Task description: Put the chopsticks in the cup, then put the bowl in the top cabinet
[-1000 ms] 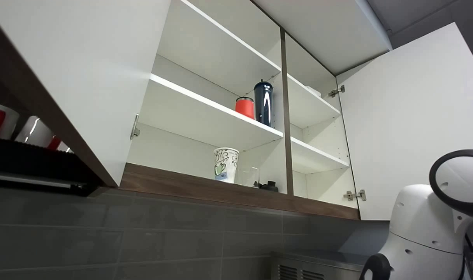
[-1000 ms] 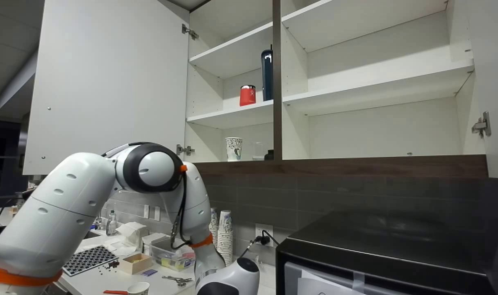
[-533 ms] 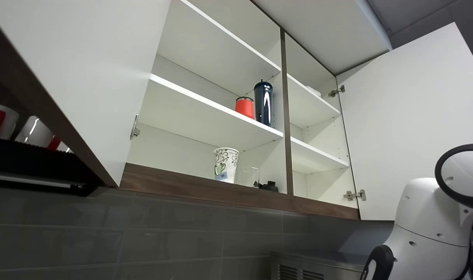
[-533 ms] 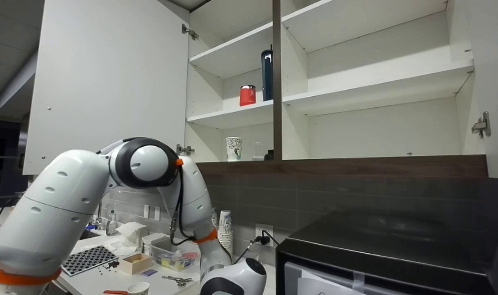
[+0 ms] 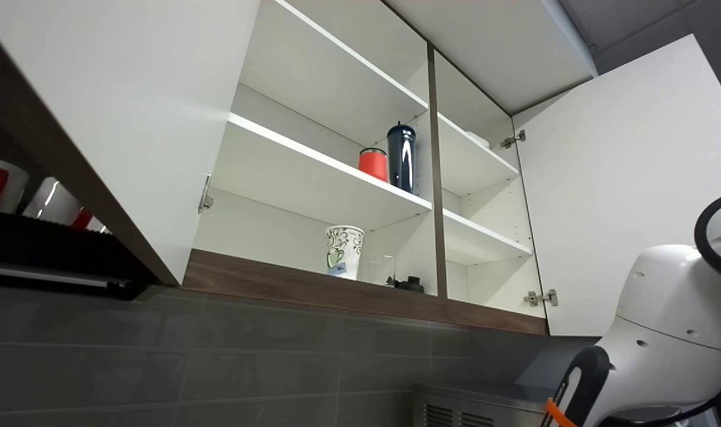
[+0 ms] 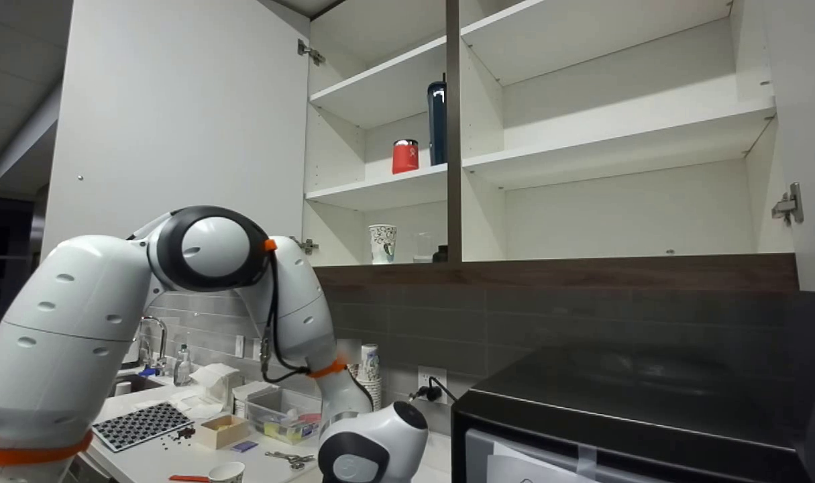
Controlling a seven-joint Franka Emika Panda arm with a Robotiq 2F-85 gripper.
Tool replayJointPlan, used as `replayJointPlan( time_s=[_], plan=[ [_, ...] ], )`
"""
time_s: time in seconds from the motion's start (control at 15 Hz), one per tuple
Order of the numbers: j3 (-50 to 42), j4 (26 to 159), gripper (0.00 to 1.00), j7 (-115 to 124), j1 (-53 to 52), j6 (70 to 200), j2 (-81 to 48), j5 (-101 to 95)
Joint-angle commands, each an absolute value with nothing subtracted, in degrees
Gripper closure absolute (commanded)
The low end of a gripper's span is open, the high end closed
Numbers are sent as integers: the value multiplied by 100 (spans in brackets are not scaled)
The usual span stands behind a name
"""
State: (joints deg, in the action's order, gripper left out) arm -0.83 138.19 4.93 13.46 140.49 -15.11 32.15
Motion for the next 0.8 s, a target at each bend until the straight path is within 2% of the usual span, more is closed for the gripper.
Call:
replayJointPlan(
  time_s=[0.0,0.33,0.73],
  plan=[
    [-133,14365,98,169,1160,14012,-732,3380],
    [-157,14945,98,-86,837,14349,259,3154],
    [-123,15519,98,-841,305,15414,1172,3115]
  ],
)
